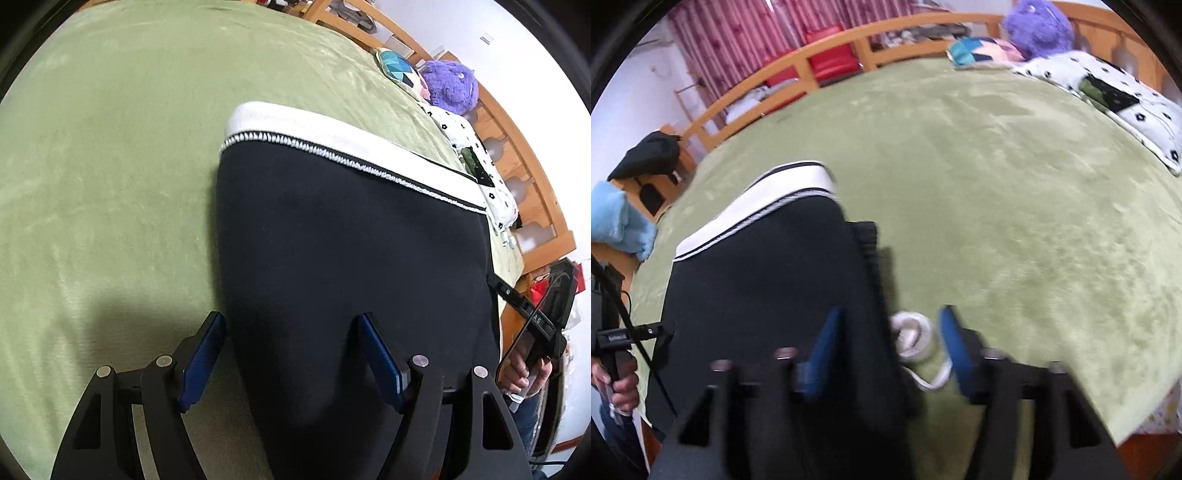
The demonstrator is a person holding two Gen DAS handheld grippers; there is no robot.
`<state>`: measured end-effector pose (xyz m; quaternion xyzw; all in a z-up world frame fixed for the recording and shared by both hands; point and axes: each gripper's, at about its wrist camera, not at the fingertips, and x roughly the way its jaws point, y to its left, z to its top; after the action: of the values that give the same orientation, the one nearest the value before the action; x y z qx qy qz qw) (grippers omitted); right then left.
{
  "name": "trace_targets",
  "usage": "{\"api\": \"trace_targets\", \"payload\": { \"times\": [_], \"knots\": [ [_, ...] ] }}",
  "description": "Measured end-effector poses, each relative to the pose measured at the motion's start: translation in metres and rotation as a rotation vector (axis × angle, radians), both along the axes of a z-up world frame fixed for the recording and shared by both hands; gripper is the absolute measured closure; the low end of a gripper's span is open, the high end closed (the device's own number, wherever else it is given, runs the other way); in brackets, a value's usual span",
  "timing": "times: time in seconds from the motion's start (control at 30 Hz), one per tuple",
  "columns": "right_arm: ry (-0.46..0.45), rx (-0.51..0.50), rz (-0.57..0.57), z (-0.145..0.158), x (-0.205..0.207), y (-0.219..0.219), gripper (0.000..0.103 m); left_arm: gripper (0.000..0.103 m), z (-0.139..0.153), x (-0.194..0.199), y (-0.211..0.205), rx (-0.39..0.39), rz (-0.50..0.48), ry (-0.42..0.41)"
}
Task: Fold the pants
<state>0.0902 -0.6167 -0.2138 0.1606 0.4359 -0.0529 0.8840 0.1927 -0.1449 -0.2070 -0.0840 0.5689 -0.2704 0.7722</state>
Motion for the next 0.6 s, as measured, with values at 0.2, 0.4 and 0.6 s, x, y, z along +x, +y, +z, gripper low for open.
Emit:
{"api": "trace_targets", "payload": {
  "times": [0.2, 0.4, 0.6],
  "knots": [
    [0.078, 0.307, 0.092, -0.047, 0.021, -0.011, 0.021, 0.034, -0.012, 0.006, -0.004, -0.075, 0.037, 0.023],
    [0.042, 0.279, 0.048, -0.047, 0.021, 0.000, 0.028, 0.083, -0.006, 0.009, 0.009, -0.168, 0.046, 0.039],
    [-0.049, 0.287, -0.034, -0.010, 0.007, 0.003, 0.081, 0.092, 0.029, 0.004, 0.014, -0.202, 0.003, -0.055]
  ]
}}
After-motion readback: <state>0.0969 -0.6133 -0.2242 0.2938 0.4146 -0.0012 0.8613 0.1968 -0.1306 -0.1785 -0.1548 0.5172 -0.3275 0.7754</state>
